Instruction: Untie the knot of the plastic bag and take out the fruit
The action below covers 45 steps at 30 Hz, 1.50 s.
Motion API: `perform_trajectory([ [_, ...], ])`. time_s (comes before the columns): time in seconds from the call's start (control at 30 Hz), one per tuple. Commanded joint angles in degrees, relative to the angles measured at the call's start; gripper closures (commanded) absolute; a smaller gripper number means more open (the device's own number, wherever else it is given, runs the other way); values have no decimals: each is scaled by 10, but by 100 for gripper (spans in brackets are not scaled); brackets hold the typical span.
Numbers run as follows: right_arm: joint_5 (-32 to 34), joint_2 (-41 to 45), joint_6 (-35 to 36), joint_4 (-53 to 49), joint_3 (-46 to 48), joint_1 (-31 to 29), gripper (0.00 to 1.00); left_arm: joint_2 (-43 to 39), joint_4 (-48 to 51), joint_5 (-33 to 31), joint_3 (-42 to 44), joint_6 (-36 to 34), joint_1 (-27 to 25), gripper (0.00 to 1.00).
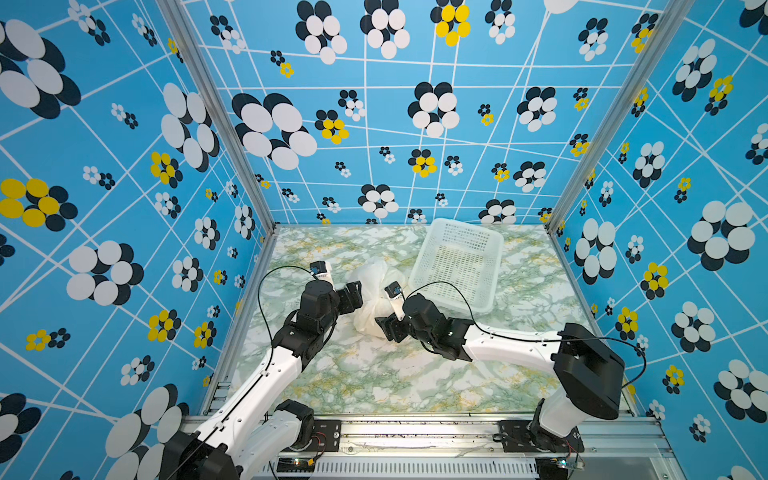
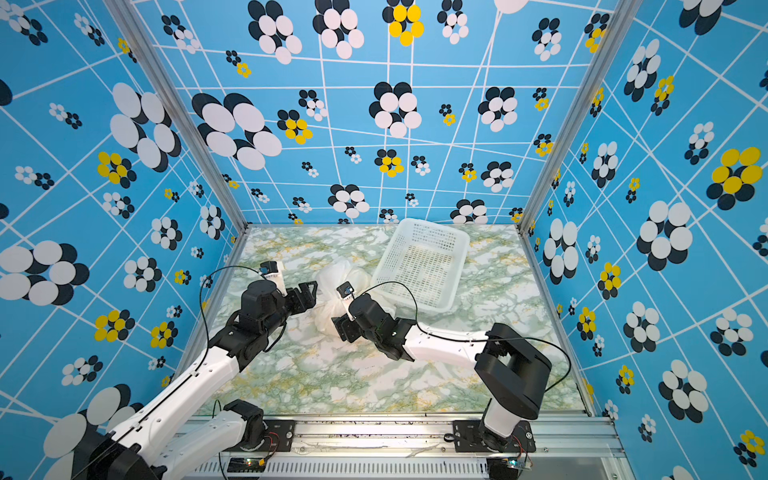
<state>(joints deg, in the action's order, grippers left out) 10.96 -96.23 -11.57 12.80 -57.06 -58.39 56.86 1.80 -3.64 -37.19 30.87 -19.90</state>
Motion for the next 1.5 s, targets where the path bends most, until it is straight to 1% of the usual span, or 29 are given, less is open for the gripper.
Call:
perform_trajectory([
  [0.0,36,-19,-17,5,-17,-2,27,15,2,-2,-20,-7,1,18],
  [0.07,42,-31,-18,13,-18,-2,28,22,2,4,-23,-7,2,20],
  [0.1,44,-39,-19,16,-20,-2,31,25,4,7,-26,-6,5,21],
  [0.2,33,-56,-22,22,-28,-2,55,34,11,21,-32,-2,9,22],
  [0.33,32,-47,-26,47,-11,-2,86,49,16,54,-41,9,12,23],
  [0.37,34,-41,-24,56,-3,-2,92,54,13,68,-43,15,12,23],
  [0.43,33,-29,-15,71,15,-2,98,65,8,94,-45,26,13,24],
  [0.47,29,-24,-11,79,24,-2,99,71,4,110,-47,33,12,24],
  [0.57,11,-17,-4,98,46,-2,100,97,1,147,-54,56,10,26],
  [0.7,-9,-15,-2,112,57,-2,100,142,21,144,-73,73,8,29],
  [0.83,-34,-13,5,118,59,-2,100,196,35,165,-105,72,5,38],
  [0.9,-36,-13,7,121,60,-2,100,210,48,157,-119,69,1,39],
  [1.0,-33,-13,9,120,61,-2,98,217,69,122,-129,67,-5,38],
  [1.03,-32,-12,9,121,61,-2,94,219,75,113,-131,67,-7,38],
  [1.07,-33,-12,9,121,60,-2,87,220,84,101,-134,67,-9,36],
  [1.13,-32,-12,9,122,60,-3,76,219,94,80,-135,65,-13,29],
  [1.17,-34,-12,9,122,60,-3,72,217,94,72,-134,65,-15,24],
  [1.2,-36,-12,9,123,60,-3,70,215,92,69,-131,64,-18,22],
  [1.27,-41,-12,9,124,58,-3,66,213,78,70,-125,60,-22,21],
  [1.33,-48,-13,10,125,56,-6,62,218,66,79,-123,60,-25,26],
  [1.37,-50,-15,9,123,53,-7,59,223,62,79,-124,61,-25,31],
  [1.47,-50,-22,0,115,43,-8,54,235,61,65,-127,61,-29,46],
])
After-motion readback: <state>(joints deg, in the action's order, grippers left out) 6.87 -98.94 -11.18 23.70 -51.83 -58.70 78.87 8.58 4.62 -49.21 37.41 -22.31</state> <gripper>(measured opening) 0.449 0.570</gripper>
